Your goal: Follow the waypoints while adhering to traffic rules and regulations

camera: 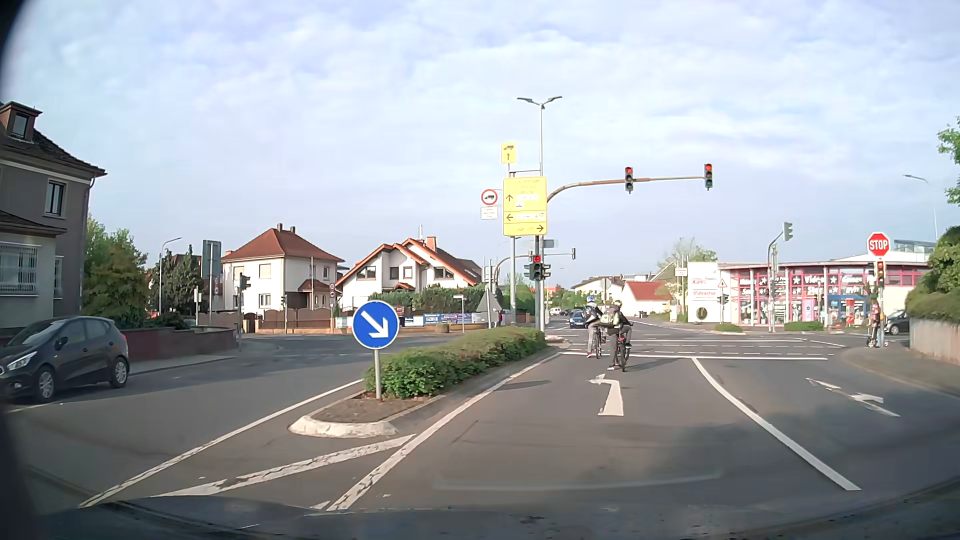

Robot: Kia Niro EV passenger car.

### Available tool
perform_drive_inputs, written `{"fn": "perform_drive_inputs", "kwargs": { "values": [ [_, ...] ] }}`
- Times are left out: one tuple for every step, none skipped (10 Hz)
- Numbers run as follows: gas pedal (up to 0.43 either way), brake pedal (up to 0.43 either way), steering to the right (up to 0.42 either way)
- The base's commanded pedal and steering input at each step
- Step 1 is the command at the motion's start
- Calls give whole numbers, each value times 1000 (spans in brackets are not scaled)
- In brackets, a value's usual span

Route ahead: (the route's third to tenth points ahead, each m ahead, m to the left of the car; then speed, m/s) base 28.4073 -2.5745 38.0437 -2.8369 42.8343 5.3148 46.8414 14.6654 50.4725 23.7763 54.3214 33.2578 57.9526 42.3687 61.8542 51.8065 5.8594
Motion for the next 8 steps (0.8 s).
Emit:
{"fn": "perform_drive_inputs", "kwargs": {
  "values": [
    [0, 262, 78],
    [0, 268, 81],
    [0, 268, 80],
    [0, 268, 78],
    [0, 268, 79],
    [0, 268, 78],
    [0, 268, 78],
    [0, 268, 76]
  ]
}}
